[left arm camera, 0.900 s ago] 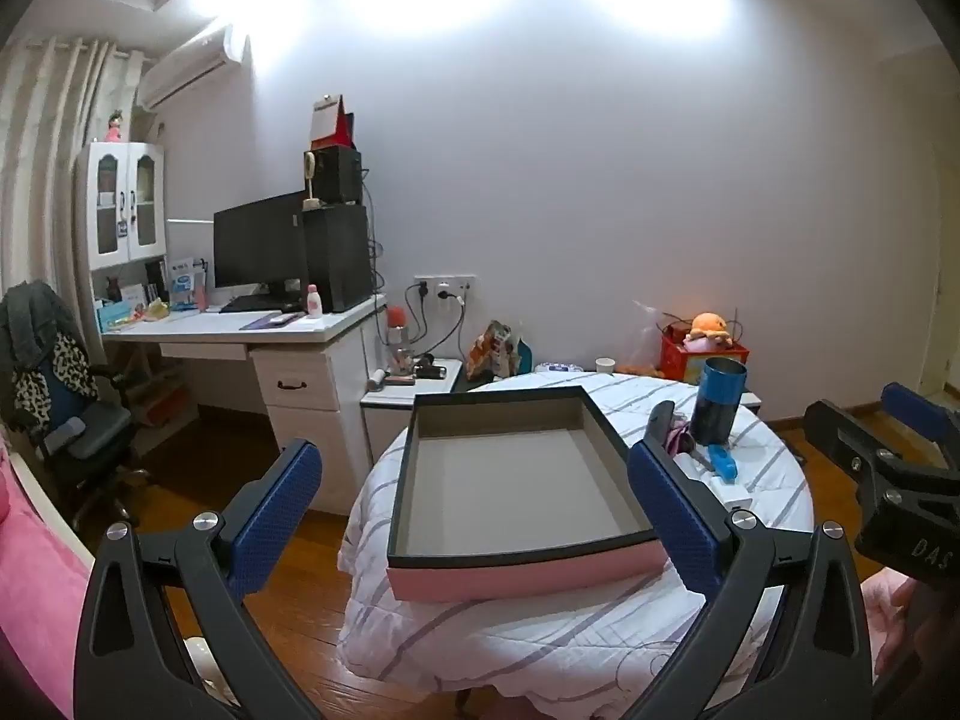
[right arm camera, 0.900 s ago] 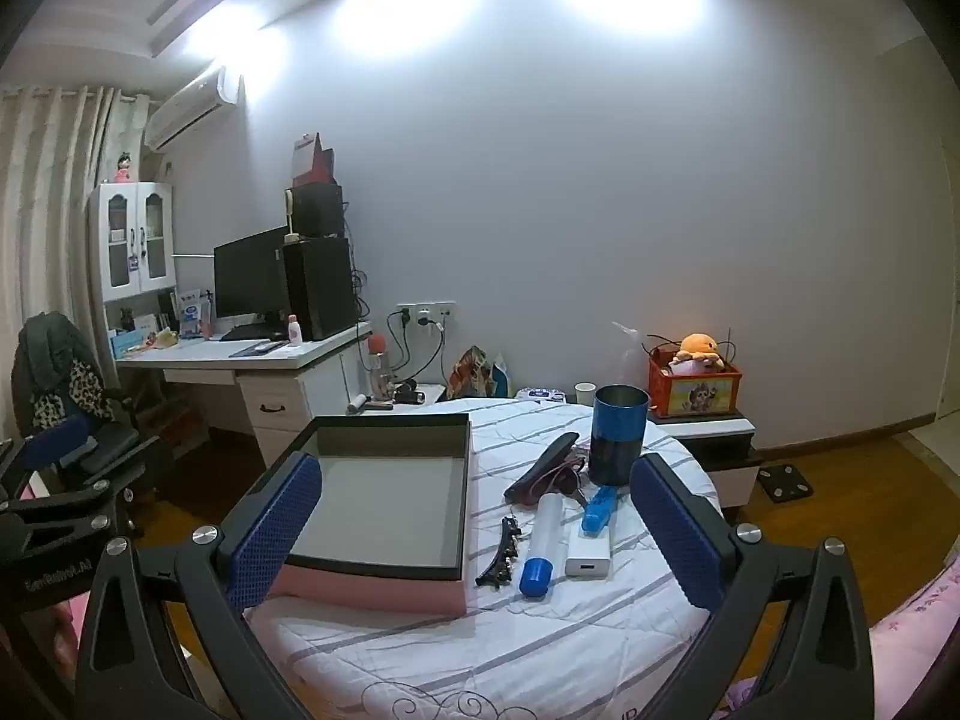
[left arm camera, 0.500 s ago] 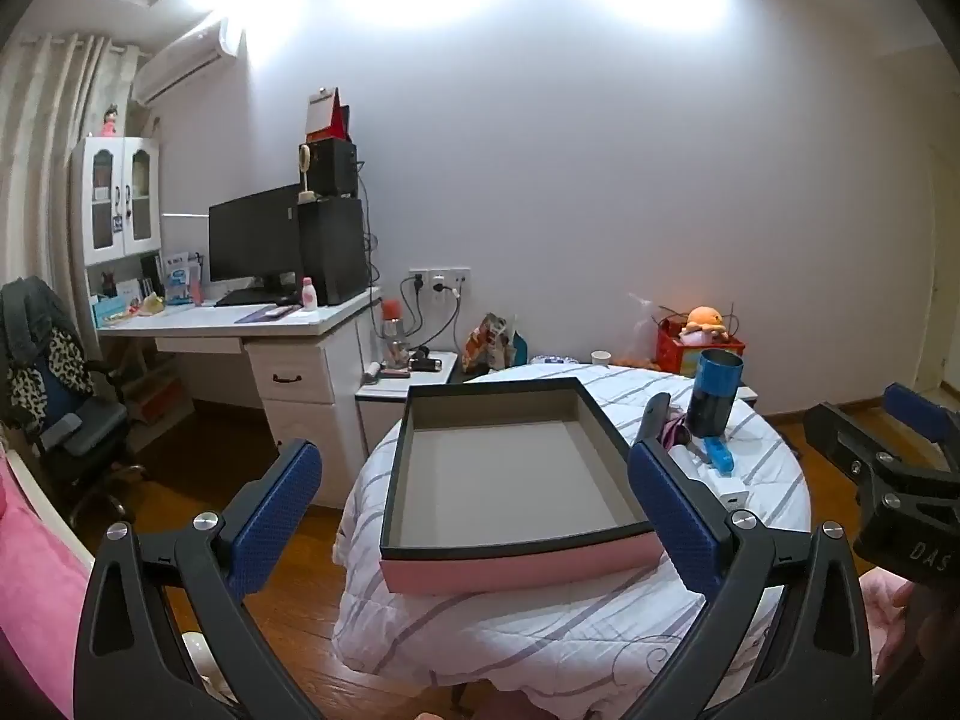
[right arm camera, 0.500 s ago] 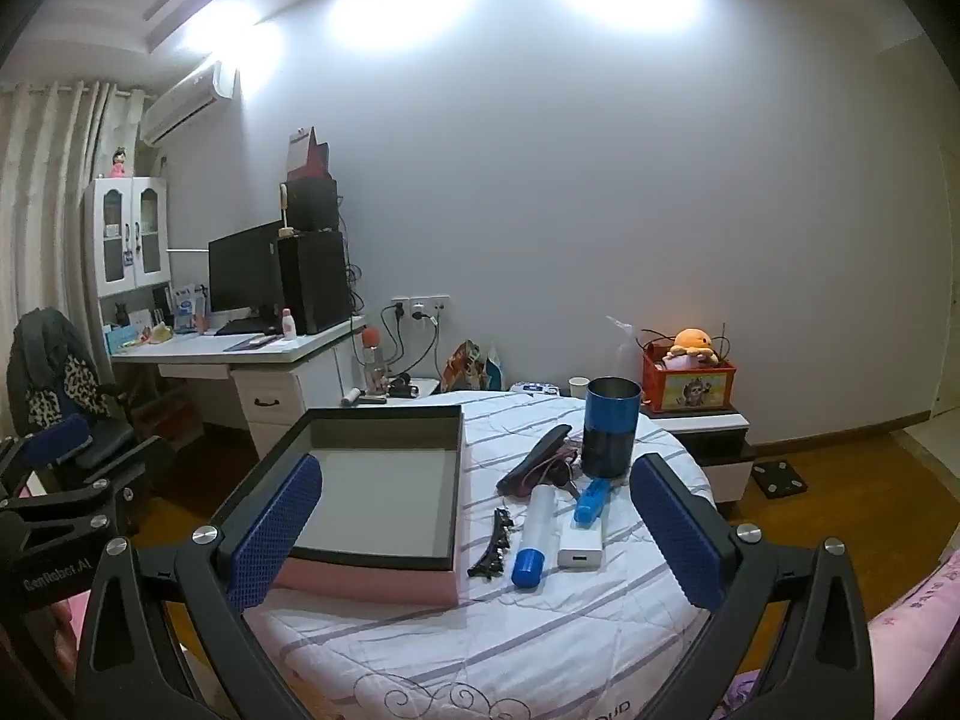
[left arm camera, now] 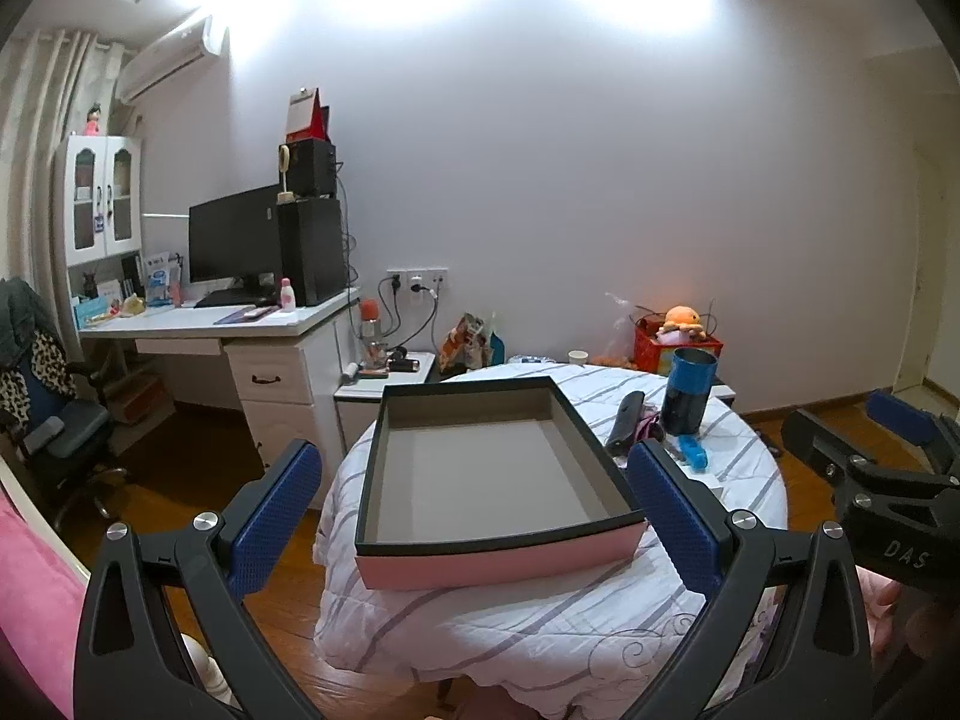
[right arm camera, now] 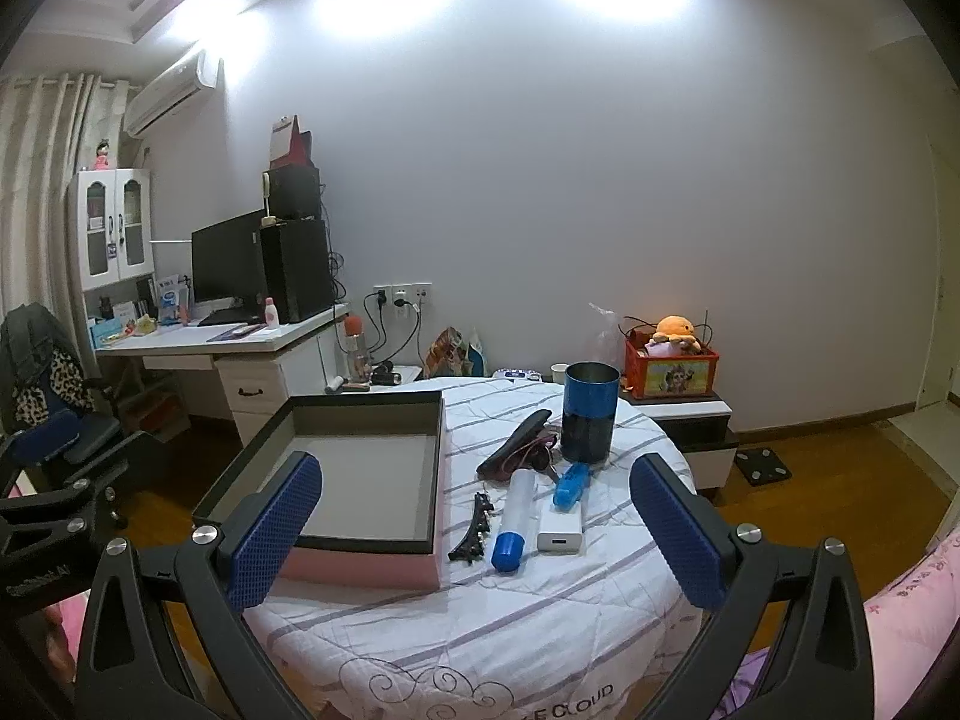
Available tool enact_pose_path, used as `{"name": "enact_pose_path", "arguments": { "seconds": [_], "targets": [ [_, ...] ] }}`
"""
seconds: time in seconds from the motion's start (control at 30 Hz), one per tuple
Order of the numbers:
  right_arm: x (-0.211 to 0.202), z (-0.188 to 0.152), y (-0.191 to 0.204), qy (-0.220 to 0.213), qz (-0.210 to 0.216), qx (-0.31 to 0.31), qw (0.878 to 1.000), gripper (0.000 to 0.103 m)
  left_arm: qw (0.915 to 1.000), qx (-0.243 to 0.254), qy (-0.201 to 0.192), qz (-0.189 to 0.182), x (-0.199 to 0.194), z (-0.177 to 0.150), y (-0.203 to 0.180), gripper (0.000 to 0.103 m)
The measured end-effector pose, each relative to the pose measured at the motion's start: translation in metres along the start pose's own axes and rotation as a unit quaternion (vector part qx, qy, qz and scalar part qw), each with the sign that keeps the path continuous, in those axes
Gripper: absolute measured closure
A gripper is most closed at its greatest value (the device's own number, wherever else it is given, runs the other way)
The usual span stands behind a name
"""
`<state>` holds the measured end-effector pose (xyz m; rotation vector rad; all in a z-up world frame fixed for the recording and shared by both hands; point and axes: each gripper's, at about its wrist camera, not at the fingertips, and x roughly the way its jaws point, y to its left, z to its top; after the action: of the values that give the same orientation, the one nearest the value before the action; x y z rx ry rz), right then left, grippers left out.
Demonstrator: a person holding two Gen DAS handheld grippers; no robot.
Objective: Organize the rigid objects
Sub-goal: 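Move both tools toward the pink tray and the objects beside it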
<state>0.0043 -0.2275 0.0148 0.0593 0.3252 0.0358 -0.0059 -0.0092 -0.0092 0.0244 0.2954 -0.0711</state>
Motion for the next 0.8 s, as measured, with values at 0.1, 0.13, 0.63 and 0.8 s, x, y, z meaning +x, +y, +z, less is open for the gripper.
{"name": "enact_pose_path", "arguments": {
  "seconds": [0.1,0.13,0.63,0.8],
  "targets": [
    [-0.002,0.000,-0.002,0.000,-0.002,0.001,1.000,0.000,1.0000,0.003,-0.001,-0.002,-0.001,0.001,-0.005,0.000],
    [-0.003,0.000,-0.003,0.000,-0.003,0.002,1.000,0.000,1.0000,0.004,-0.001,-0.002,-0.002,0.001,-0.005,0.000],
    [-0.012,0.000,-0.015,-0.001,-0.017,0.013,1.000,0.000,0.9997,0.021,0.001,-0.010,-0.003,0.007,-0.022,0.000],
    [-0.014,-0.001,-0.019,-0.001,-0.022,0.016,1.000,0.000,0.9997,0.024,0.000,-0.009,-0.003,0.007,-0.023,0.000]
  ]
}}
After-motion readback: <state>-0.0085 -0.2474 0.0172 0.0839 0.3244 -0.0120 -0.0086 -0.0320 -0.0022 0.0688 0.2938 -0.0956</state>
